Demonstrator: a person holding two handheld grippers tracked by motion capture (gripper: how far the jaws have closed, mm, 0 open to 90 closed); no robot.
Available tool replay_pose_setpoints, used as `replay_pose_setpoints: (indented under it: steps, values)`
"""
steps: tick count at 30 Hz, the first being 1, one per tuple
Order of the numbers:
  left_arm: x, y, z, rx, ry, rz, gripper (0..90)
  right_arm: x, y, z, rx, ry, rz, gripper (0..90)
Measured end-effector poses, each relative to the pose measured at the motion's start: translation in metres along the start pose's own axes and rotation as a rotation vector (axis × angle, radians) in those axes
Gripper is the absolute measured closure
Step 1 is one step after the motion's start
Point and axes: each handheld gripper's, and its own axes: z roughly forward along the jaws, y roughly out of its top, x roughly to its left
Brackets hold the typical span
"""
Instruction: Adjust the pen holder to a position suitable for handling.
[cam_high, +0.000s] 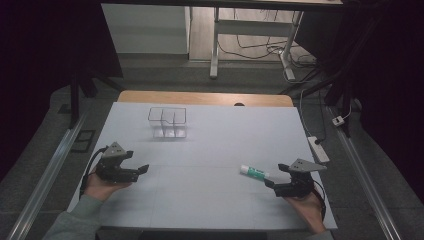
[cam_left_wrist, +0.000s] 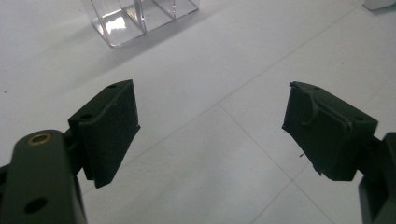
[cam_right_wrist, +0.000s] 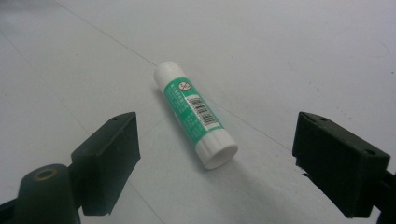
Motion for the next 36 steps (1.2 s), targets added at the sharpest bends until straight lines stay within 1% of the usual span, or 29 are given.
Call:
replay_pose_setpoints:
  steps: [5, 7, 19, 22, 26, 27, 30, 31, 33, 34, 35, 36]
  values:
    - [0.007, 0.006, 0.0, -0.009, 0.006, -0.015, 17.7, 0.0, 0.0, 0.001, 0.002, 0.001, 0.005, 14.5]
    - [0.012, 0.01, 0.002, -0.009, 0.014, -0.019, 17.7, 0.0, 0.0, 0.001, 0.01, -0.001, 0.005, 14.5]
    - [0.03, 0.021, 0.013, 0.012, 0.033, -0.033, 18.8, -0.001, -0.001, 0.002, 0.024, -0.01, 0.005, 14.7]
    - [0.034, 0.026, 0.014, 0.007, 0.035, -0.041, 19.1, -0.001, -0.001, 0.002, 0.024, -0.011, 0.004, 14.7]
    - [0.04, 0.035, 0.017, 0.011, 0.052, -0.033, 19.5, -0.001, -0.001, 0.002, 0.025, -0.012, 0.005, 14.8]
    - [0.04, 0.035, 0.017, 0.011, 0.052, -0.033, 19.8, -0.001, -0.001, 0.002, 0.025, -0.013, 0.005, 14.8]
    - [0.046, 0.042, 0.021, 0.018, 0.06, -0.035, 20.3, -0.001, -0.002, 0.002, 0.022, -0.018, 0.008, 14.8]
    - [0.046, 0.042, 0.021, 0.018, 0.06, -0.035, 20.6, -0.001, -0.002, 0.002, 0.022, -0.018, 0.008, 14.9]
    - [0.051, 0.045, 0.023, 0.022, 0.066, -0.038, 20.8, -0.001, -0.002, 0.002, 0.022, -0.019, 0.008, 14.9]
    - [0.056, 0.047, 0.027, 0.032, 0.072, -0.041, 21.4, -0.001, -0.002, 0.003, 0.026, -0.01, 0.008, 14.9]
    - [0.056, 0.047, 0.027, 0.032, 0.072, -0.041, 21.5, -0.001, -0.002, 0.003, 0.029, -0.015, 0.007, 14.9]
    - [0.058, 0.048, 0.029, 0.038, 0.075, -0.046, 22.1, -0.001, -0.002, 0.003, 0.03, -0.015, 0.007, 14.9]
